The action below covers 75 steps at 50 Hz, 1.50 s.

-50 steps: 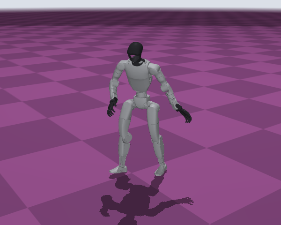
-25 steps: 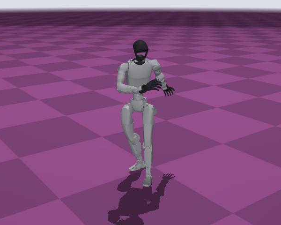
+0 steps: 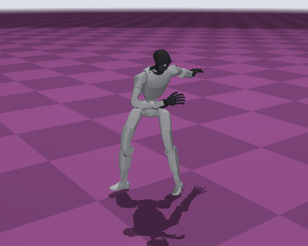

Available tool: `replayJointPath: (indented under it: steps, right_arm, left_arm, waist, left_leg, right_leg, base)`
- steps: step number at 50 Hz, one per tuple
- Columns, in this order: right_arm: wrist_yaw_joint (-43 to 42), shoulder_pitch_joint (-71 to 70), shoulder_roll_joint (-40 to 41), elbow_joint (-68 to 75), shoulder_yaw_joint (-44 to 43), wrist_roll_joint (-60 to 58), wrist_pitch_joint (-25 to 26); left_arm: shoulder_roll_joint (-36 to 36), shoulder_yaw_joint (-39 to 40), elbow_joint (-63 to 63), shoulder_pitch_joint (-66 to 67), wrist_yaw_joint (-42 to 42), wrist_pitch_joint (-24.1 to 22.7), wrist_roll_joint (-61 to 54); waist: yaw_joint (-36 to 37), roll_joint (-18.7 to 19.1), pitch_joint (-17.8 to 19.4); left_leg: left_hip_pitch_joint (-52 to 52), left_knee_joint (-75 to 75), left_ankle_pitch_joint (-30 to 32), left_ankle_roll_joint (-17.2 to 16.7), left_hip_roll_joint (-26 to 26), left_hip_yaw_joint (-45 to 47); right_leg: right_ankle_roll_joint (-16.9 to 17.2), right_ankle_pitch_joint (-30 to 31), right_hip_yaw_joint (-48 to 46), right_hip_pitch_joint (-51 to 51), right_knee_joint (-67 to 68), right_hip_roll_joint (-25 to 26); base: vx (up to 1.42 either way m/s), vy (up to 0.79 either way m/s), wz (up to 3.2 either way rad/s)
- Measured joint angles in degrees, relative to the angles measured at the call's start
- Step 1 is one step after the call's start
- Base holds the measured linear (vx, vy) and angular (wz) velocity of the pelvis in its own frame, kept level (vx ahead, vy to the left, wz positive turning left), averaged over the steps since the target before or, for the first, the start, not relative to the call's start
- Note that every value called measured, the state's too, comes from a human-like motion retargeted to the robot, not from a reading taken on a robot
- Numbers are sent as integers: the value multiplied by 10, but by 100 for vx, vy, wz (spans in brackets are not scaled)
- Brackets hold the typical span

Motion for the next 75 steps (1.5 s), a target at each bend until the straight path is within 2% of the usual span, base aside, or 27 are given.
replayJointPath:
  steps: [5,7,10,13,17,23,25,28,30,35,37,40,42,45,47,48,50,53,54,55,56,61,65,67,70,73,75]
  right_arm:
    - [-78,95,-56,-82,-47,-17,-3]
    - [-106,149,-75,-118,-79,-10,-13]
    - [-138,223,-92,-170,-123,-6,-12]
    - [-144,247,-86,-201,-101,-15,-18]
    - [-179,329,-138,-247,-152,8,-41]
    - [-235,448,-215,-278,-268,47,-69]
    - [-237,479,-229,-274,-301,52,-70]
    - [-209,519,-231,-266,-344,70,-62]
    - [-188,540,-217,-253,-370,80,-55]
    - [-175,576,-172,-220,-410,80,-32]
    - [-187,591,-159,-214,-437,78,-33]
    - [-195,613,-140,-209,-454,76,-31]
    - [-193,618,-134,-206,-452,64,-20]
    - [-159,616,-138,-219,-459,85,-18]
    - [-135,626,-143,-226,-470,92,-16]
    - [-136,628,-146,-227,-475,95,-20]
    - [-138,637,-151,-219,-470,82,-22]
    - [-132,639,-143,-210,-461,72,-14]
    - [-120,635,-143,-215,-468,74,-9]
    - [-103,630,-143,-224,-480,78,-3]
    - [-114,639,-133,-220,-485,88,-12]
    - [-128,647,-88,-171,-478,120,-20]
    - [-106,624,-57,-63,-414,214,-34]
    - [-57,618,-45,1,-392,276,-34]
    - [-5,601,-25,118,-372,302,-6]
    - [17,616,6,233,-378,259,17]
    - [13,637,28,304,-395,227,28]
  left_arm:
    - [71,-2,19,-21,72,-18,71]
    - [85,-17,26,-60,106,-21,94]
    - [81,-79,32,-147,151,-4,116]
    - [31,-175,-7,-183,156,-41,45]
    - [-36,-231,-31,-318,204,-63,-1]
    - [-17,-278,-3,-736,312,-80,-35]
    - [-11,-333,8,-911,301,-84,-57]
    - [-31,-401,4,-1134,208,-64,-117]
    - [-59,-444,0,-1263,135,-54,-179]
    - [-128,-508,-20,-1432,72,-58,-279]
    - [-152,-539,-33,-1463,86,-95,-321]
    - [-173,-568,-58,-1470,91,-122,-346]
    - [-173,-544,-80,-1469,117,-168,-415]
    - [-156,-551,-73,-1452,108,-114,-389]
    - [-150,-548,-51,-1437,96,-86,-360]
    - [-145,-548,-52,-1429,104,-107,-378]
    - [-137,-575,-51,-1386,83,-124,-378]
    - [-124,-564,-59,-1327,52,-123,-361]
    - [-108,-564,-83,-1296,47,-118,-351]
    - [-90,-555,-110,-1262,45,-106,-336]
    - [-98,-555,-128,-1231,33,-117,-330]
    - [-135,-542,-224,-1055,33,-147,-220]
    - [-182,-537,-277,-871,66,-148,-90]
    - [-201,-525,-282,-771,60,-124,-11]
    - [-234,-497,-268,-655,69,-101,83]
    - [-267,-468,-232,-554,70,-86,166]
    - [-290,-455,-205,-498,70,-79,196]
  waist:
    - [-57,-72,0]
    - [-76,-95,0]
    - [-101,-130,0]
    - [-192,-184,0]
    - [-305,-231,0]
    - [-437,-275,0]
    - [-475,-279,0]
    - [-534,-263,0]
    - [-564,-247,0]
    - [-599,-172,0]
    - [-590,-133,0]
    - [-573,-86,0]
    - [-563,-64,0]
    - [-529,-97,0]
    - [-521,-96,0]
    - [-517,-95,0]
    - [-535,-58,0]
    - [-549,-66,0]
    - [-545,-82,0]
    - [-536,-103,0]
    - [-528,-103,0]
    - [-493,-122,0]
    - [-473,-127,0]
    - [-466,-118,0]
    - [-454,-131,0]
    - [-441,-126,0]
    - [-418,-119,0]
  left_leg:
    - [-40,1,-16,15,-4,-4]
    - [-58,20,-28,16,6,4]
    - [-88,53,-49,7,47,27]
    - [-110,88,-64,31,75,69]
    - [-108,144,-96,39,97,154]
    - [-69,151,-99,2,141,275]
    - [-45,119,-82,-18,143,307]
    - [-28,87,-58,-41,138,325]
    - [-29,80,-55,-35,130,335]
    - [4,41,-41,-30,101,392]
    - [12,38,-32,-24,92,419]
    - [18,67,-20,-6,76,433]
    - [6,121,-20,33,49,428]
    - [0,227,-1,58,29,425]
    - [-20,305,29,62,23,394]
    - [-37,346,43,61,21,375]
    - [-86,428,56,50,26,298]
    - [-124,489,23,31,-9,238]
    - [-128,494,3,31,-16,245]
    - [-127,496,-18,32,-19,260]
    - [-134,489,-38,20,-5,245]
    - [-147,327,-110,51,-36,239]
    - [-115,150,-86,27,-84,136]
    - [-108,169,-93,20,-67,102]
    - [-66,143,-93,26,-76,151]
    - [-26,115,-90,12,-69,194]
    - [0,92,-82,-1,-69,227]
  right_leg:
    - [78,83,-32,-34,-181,-28]
    - [93,126,-38,-55,-172,-25]
    - [126,111,-11,-132,-71,-11]
    - [106,80,22,-182,-39,23]
    - [124,64,63,-211,-29,64]
    - [126,72,122,-236,-75,150]
    - [126,79,141,-245,-92,166]
    - [126,85,161,-255,-107,175]
    - [126,88,175,-268,-111,174]
    - [126,94,210,-279,-121,176]
    - [126,98,225,-284,-127,182]
    - [126,100,250,-275,-131,181]
    - [114,131,289,-246,-181,161]
    - [126,91,346,-274,-88,158]
    - [125,82,371,-257,-81,152]
    - [122,79,382,-251,-80,152]
    - [71,111,378,-179,-178,155]
    - [65,113,395,-127,-213,137]
    - [85,101,414,-135,-184,133]
    - [115,86,437,-151,-140,132]
    - [122,72,429,-145,-123,146]
    - [126,95,469,-89,-180,118]
    - [125,97,493,-36,-213,115]
    - [126,84,489,-23,-191,148]
    - [126,86,526,-8,-213,123]
    - [126,75,456,8,-211,108]
    - [126,67,341,9,-187,83]
  base:
    - [22,-65,43]
    - [19,-66,-15]
    - [16,-64,-75]
    - [13,-49,-109]
    - [12,-34,-129]
    - [7,-24,-145]
    - [10,-6,-98]
    - [14,2,-67]
    - [14,7,-49]
    - [21,12,-62]
    - [23,7,-77]
    - [25,16,-75]
    - [24,39,-111]
    - [13,13,-169]
    - [17,18,-107]
    - [17,18,-68]
    - [18,18,-7]
    - [10,18,-38]
    - [2,16,-148]
    - [3,2,-147]
    - [5,-2,-101]
    - [0,24,-68]
    - [1,28,-75]
    - [2,18,-101]
    - [-6,40,-105]
    - [-4,32,-101]
    - [-4,31,-124]
